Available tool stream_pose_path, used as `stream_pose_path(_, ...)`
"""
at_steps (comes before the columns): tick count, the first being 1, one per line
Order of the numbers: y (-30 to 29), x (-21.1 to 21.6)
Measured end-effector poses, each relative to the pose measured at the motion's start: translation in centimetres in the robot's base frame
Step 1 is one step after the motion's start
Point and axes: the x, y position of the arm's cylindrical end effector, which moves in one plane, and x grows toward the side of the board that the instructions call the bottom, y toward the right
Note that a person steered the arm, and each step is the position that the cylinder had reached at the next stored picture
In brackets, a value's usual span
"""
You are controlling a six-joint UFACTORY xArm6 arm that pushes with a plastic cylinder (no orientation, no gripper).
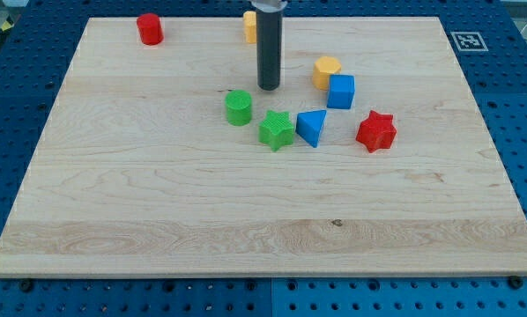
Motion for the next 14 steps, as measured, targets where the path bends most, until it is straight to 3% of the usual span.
stream_pose_path(2,2.8,4.2)
stream_pose_path(4,9.4,2.0)
stream_pose_path(10,18.1,3.0)
stream_pose_path(12,19.1,1.2)
stream_pose_path(14,21.0,-3.4)
